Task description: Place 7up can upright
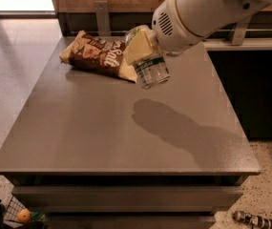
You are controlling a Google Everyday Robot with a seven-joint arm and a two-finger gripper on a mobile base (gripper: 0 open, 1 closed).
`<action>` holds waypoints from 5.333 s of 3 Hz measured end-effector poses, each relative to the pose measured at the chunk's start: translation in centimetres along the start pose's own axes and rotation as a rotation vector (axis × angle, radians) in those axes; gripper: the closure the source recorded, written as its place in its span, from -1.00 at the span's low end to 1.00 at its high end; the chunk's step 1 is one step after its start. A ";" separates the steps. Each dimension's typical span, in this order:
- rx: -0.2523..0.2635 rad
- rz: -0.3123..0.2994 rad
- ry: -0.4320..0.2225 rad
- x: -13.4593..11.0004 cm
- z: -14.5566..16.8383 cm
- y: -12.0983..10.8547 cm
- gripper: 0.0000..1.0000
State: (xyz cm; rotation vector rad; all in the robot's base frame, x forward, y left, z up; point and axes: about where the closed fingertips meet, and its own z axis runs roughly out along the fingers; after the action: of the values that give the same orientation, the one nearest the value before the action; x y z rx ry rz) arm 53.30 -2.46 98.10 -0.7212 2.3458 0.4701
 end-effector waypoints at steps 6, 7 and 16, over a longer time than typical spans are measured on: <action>-0.362 -0.295 -0.271 1.1 -1.1 4.0 1.00; -0.388 -0.287 -0.312 1.4 0.4 4.1 1.00; -0.492 -0.446 -0.664 8.3 7.1 4.0 1.00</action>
Offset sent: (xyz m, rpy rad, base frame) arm -0.0470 0.0090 0.0139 0.0895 -0.5058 0.7583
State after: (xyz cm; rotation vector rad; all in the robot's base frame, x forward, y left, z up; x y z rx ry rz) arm 48.77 1.02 87.98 -1.0775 1.4071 0.9268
